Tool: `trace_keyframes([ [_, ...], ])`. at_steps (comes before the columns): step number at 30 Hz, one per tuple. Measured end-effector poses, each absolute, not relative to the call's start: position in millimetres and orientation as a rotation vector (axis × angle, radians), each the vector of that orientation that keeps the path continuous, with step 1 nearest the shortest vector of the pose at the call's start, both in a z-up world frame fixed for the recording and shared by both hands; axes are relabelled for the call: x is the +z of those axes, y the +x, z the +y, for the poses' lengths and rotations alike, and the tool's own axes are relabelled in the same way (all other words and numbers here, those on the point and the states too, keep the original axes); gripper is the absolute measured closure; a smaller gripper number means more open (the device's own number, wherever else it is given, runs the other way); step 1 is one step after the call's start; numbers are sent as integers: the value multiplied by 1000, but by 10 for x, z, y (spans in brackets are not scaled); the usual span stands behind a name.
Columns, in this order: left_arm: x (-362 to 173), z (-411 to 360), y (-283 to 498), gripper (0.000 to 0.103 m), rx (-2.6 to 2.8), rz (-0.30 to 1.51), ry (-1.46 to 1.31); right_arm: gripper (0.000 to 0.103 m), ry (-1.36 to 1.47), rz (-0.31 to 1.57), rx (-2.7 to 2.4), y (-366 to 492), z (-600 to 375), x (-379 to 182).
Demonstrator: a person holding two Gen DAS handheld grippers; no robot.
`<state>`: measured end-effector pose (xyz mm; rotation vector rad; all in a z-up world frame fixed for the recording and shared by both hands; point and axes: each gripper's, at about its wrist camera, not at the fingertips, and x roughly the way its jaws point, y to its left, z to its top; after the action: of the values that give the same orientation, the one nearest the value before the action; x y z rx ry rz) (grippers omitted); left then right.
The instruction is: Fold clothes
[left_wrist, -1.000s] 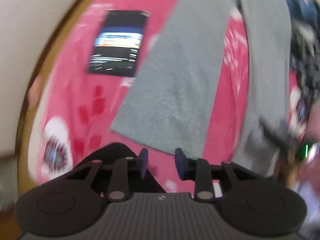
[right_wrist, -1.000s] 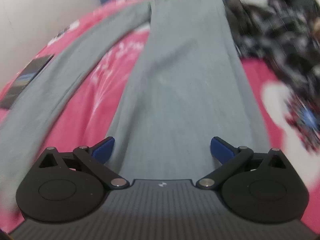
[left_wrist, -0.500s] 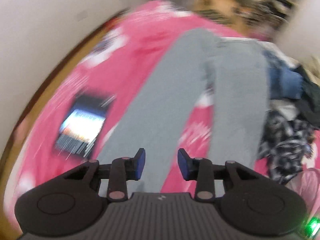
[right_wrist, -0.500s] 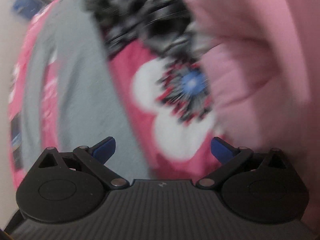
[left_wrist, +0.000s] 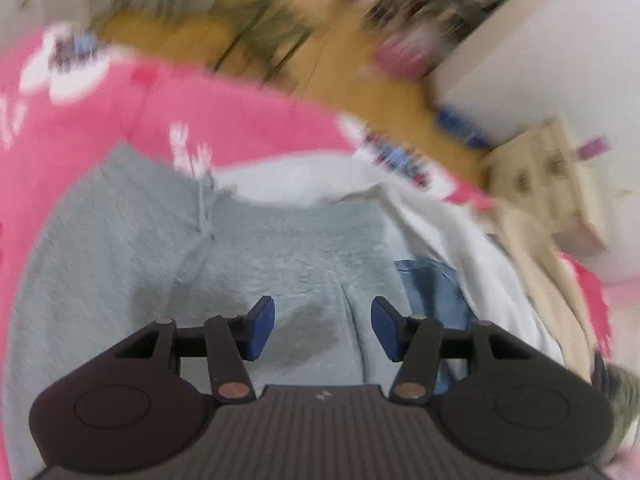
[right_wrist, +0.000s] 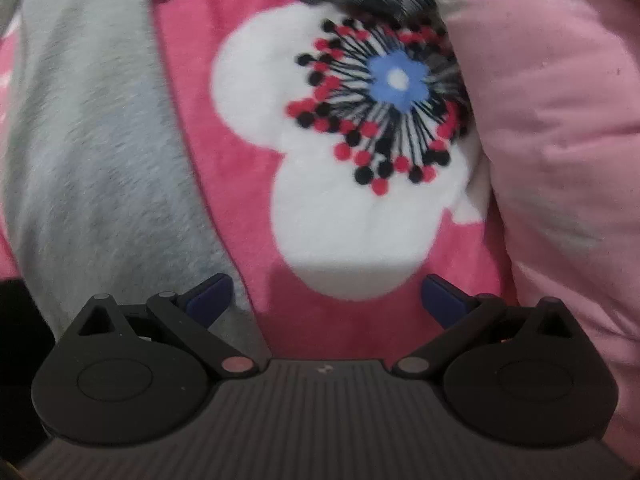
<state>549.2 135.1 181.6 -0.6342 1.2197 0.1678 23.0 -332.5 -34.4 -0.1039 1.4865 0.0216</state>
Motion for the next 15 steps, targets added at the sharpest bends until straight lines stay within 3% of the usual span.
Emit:
trace_keyframes([
  [2, 1696, 1295, 5687, 53, 168, 1208, -676, 1, -86, 1492, -25, 201, -3315, -243],
  [5, 1609, 1200, 5922, 66, 197, 1199, -635, 1, -60, 1498, -95, 158, -3301, -91],
  [13, 1230, 843, 6318, 65, 249, 1221, -609, 1, 90, 1567, -182, -569, -3251, 186],
  [15, 1156, 739, 6374, 90, 271, 1236, -546, 1, 96, 1576, -201, -722, -3211, 233],
])
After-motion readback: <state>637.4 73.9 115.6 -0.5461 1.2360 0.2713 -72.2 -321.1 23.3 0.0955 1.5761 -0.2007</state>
